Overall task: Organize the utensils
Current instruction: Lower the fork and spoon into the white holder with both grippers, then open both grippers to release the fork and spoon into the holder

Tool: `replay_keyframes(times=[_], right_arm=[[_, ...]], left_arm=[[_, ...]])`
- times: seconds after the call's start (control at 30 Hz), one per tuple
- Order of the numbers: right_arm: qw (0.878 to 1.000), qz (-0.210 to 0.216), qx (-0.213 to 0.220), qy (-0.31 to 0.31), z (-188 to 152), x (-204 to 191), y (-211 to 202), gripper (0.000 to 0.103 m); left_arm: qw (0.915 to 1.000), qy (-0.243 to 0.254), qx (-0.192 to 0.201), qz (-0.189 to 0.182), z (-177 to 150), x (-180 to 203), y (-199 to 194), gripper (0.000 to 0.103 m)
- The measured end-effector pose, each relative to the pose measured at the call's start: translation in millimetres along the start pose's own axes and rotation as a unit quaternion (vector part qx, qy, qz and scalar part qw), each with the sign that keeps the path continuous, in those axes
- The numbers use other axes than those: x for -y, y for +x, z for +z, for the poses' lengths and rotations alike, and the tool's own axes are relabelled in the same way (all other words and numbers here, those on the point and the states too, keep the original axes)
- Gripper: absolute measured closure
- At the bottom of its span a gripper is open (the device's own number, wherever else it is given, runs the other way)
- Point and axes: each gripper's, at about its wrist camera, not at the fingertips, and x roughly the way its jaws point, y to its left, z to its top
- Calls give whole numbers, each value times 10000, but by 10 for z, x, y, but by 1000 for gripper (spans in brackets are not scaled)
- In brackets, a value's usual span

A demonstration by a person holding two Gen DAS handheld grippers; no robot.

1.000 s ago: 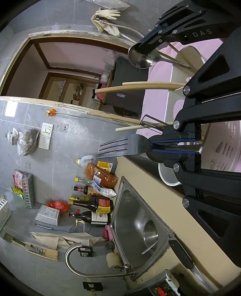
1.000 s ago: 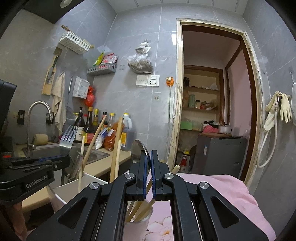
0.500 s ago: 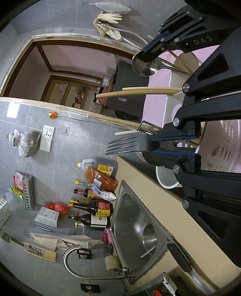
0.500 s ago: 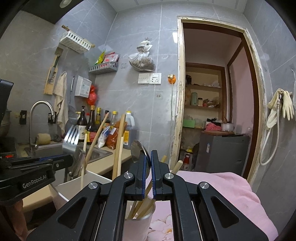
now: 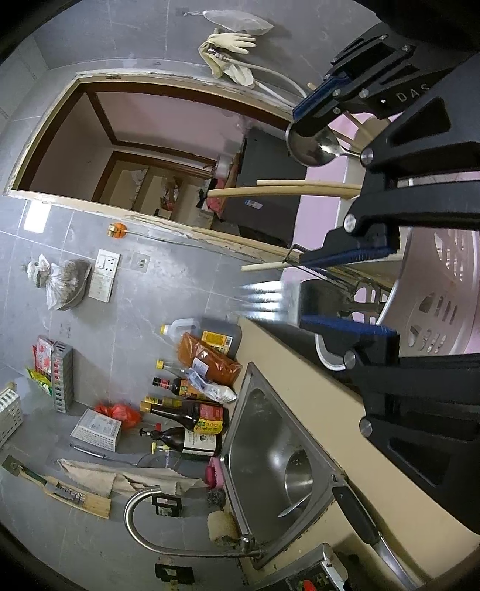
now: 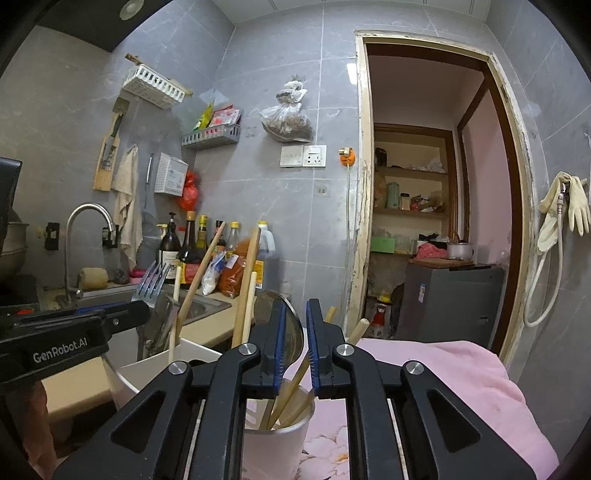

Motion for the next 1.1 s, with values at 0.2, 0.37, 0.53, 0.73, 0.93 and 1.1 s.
replay_keyframes(times=[0.2, 0.37, 0.53, 0.73, 0.93, 1.1], right_arm=[[9999, 16, 114, -9, 8, 5, -66, 84], [9998, -38, 161, 141, 23, 87, -100, 82], [9997, -25, 220, 112, 20, 86, -141, 76], [9991, 30, 432, 39, 35, 46, -224, 59], [9981, -140, 586, 161, 74, 134, -281, 48], [9976, -272, 560, 315, 79, 228, -285, 36]], left_arm=[[10000, -17, 66, 4, 23, 0, -37, 75], [10000, 12, 81, -3, 8, 13, -48, 69], [9999, 38, 139, -23, -7, 27, -72, 58], [9999, -17, 133, -28, -8, -7, -67, 52], [9999, -28, 154, -6, 1, -24, -66, 48], [9998, -16, 190, -24, 6, -29, -81, 44]])
